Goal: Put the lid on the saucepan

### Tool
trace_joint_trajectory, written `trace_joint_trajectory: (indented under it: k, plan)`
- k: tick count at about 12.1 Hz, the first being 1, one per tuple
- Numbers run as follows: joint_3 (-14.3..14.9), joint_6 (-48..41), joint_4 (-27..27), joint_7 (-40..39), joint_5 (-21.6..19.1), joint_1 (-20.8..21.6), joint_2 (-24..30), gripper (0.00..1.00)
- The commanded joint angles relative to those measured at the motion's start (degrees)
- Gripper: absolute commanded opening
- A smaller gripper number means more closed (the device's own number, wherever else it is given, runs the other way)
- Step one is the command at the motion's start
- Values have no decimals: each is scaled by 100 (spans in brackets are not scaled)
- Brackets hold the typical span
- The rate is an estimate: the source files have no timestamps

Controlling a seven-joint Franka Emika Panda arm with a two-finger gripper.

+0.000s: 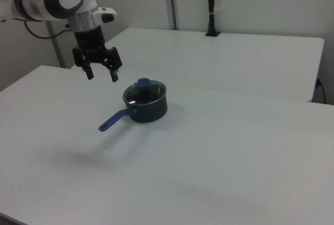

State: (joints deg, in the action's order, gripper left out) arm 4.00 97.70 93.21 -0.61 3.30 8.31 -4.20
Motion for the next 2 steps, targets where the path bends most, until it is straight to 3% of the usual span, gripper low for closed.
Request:
trace_joint_trajectory:
  k: [1,2]
  plan:
    - [48,65,663,332,118,57,570,100]
    - [48,39,655,360,127,56,561,100]
